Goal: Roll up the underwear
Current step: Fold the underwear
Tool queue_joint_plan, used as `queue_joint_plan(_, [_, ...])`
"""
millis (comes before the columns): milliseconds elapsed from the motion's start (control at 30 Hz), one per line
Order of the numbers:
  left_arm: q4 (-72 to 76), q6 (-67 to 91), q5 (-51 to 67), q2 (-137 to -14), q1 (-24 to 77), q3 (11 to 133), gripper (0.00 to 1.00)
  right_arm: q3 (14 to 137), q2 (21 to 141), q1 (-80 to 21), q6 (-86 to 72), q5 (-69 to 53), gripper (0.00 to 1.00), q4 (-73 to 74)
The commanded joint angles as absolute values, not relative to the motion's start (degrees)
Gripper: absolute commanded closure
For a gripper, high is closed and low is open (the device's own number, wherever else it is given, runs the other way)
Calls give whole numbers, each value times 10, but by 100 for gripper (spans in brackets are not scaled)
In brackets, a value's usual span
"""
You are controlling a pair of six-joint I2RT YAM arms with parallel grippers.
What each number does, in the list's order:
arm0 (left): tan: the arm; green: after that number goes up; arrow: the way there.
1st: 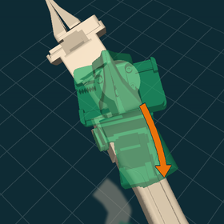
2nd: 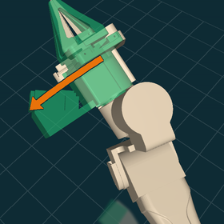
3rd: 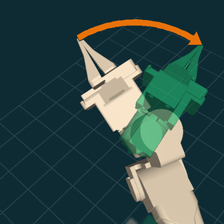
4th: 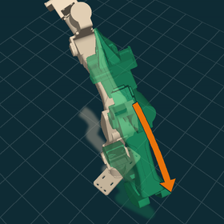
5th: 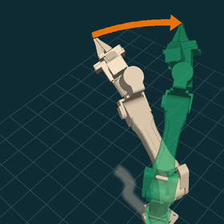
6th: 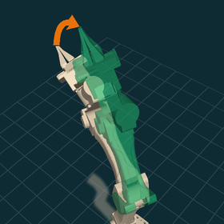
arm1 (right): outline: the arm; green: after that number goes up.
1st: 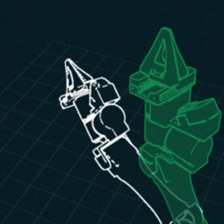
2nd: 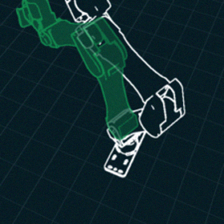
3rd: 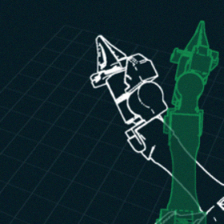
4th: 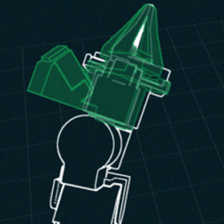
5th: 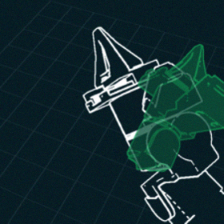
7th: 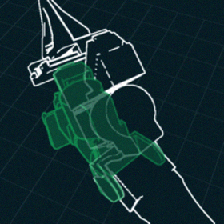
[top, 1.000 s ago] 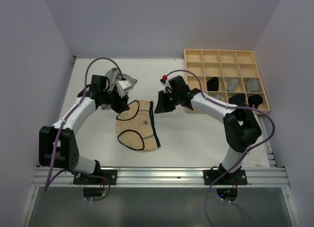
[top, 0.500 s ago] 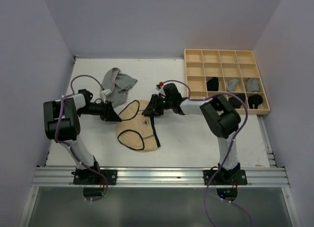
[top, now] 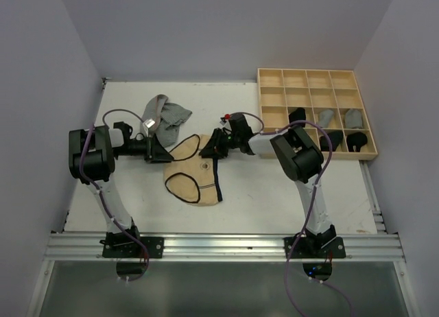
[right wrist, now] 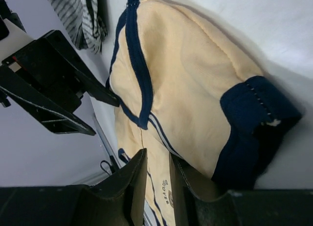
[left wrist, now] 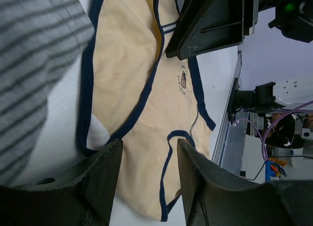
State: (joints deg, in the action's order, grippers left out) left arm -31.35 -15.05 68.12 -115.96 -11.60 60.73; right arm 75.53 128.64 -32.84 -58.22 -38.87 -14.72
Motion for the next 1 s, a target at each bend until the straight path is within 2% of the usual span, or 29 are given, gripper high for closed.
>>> queue_joint_plan(0, [-210,-113,648,-1194,-118,656,46,770,1314,-300,-602,-381,71,-163])
queue_joint_plan(167, [-271,-195,699,-1158,-119,661,45,783,1289,-294,-586,-400,70,-164])
queue_joint_plan(400, [-424,-347,776,-1115,-119,634,43,722,1192,-314,-562,-410,66,-171])
queue_joint_plan(500, [-487,-428,805,-1150,-118,646,43,708,1199,-322,-562,-409,66,-171])
queue_joint_plan(600, [-631,-577,829,-1220,-118,691,42,699,1233,-323,-583,-412,68,-193])
queue_joint_plan(633, [-725,-673,841,-1263,-119,715,38,699,1244,-322,-586,-413,69,-197])
queue_joint_plan(667, [-755,-693,848,-1284,-120,723,35,699,1259,-322,-590,-413,69,-198])
queue_joint_plan(800, [-754,-695,858,-1335,-127,725,35,708,1284,-322,-592,-408,70,-180])
queue_joint_plan(967, [-754,-684,867,-1401,-138,734,29,721,1286,-322,-569,-385,69,-131])
